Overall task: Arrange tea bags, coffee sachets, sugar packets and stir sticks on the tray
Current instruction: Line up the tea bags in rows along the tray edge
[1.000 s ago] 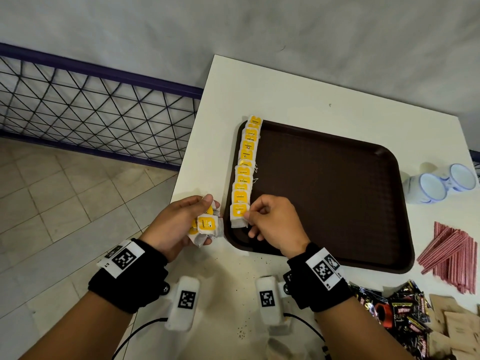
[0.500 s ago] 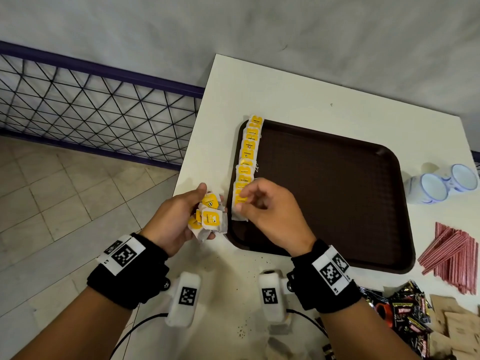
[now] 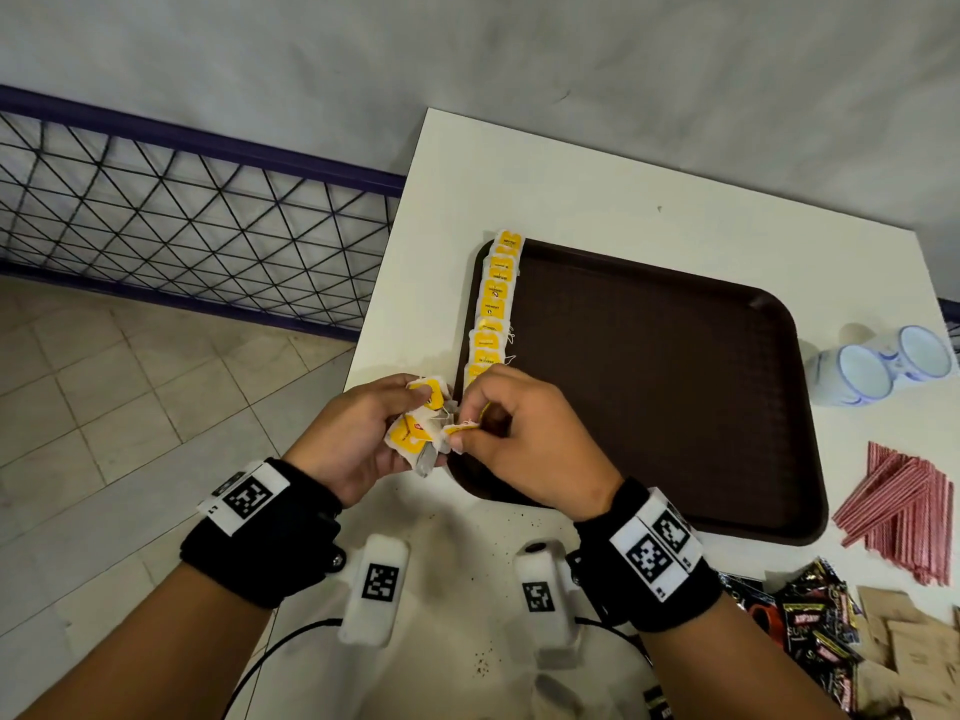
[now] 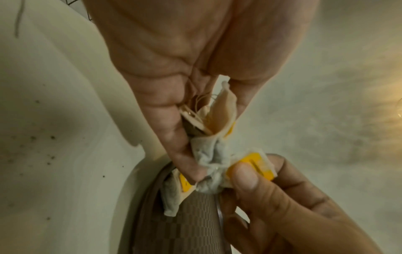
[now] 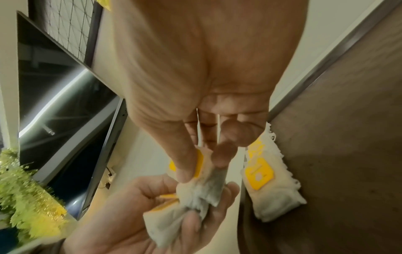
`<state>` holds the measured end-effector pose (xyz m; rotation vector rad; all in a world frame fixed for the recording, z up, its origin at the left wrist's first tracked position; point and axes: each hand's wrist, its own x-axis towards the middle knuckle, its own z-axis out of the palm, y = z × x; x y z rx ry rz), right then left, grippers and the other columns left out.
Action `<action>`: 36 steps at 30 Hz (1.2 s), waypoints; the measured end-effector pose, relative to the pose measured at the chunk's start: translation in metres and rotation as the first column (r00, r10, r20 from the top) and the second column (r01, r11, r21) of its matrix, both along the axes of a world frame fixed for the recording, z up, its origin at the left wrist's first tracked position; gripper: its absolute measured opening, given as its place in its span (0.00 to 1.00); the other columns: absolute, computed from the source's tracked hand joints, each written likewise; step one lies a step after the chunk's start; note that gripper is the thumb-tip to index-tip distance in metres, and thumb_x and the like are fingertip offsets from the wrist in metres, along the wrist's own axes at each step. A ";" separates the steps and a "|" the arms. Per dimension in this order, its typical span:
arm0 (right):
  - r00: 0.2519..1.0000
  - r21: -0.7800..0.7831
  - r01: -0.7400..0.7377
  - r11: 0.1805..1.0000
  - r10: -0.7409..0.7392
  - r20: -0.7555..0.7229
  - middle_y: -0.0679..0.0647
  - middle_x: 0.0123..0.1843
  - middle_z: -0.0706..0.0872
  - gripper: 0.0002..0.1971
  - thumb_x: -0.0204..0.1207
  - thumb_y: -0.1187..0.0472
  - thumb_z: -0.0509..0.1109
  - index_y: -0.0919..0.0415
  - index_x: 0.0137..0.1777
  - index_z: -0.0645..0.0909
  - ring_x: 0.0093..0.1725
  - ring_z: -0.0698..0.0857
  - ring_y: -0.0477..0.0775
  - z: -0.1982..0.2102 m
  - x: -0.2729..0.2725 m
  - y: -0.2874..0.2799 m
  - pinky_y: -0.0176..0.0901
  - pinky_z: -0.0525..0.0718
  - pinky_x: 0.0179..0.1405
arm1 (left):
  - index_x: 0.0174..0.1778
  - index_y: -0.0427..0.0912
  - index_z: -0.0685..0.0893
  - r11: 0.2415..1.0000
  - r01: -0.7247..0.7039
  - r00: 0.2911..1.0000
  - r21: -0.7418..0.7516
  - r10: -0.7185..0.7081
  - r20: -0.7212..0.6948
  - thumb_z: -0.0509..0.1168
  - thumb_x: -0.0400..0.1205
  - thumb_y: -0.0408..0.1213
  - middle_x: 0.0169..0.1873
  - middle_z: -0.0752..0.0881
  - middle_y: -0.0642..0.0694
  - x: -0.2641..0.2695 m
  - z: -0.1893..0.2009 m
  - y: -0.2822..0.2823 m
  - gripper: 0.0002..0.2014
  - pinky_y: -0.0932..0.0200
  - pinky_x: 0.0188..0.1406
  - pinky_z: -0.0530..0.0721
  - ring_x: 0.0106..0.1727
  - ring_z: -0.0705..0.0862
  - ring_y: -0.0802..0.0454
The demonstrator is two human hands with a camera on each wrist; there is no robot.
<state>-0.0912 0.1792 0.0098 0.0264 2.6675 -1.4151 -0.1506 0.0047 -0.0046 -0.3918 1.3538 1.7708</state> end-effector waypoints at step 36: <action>0.845 -0.157 0.325 0.933 -0.211 0.491 0.63 0.33 0.89 0.09 0.73 0.69 0.79 0.67 0.45 0.80 0.25 0.87 0.55 -0.029 0.002 0.018 0.38 0.76 0.17 | 0.59 0.34 0.87 1.000 -0.004 1.000 -0.004 0.004 0.002 0.60 0.88 0.35 0.60 0.87 0.25 0.004 -0.005 -0.006 0.12 0.48 0.43 0.89 0.49 0.89 0.33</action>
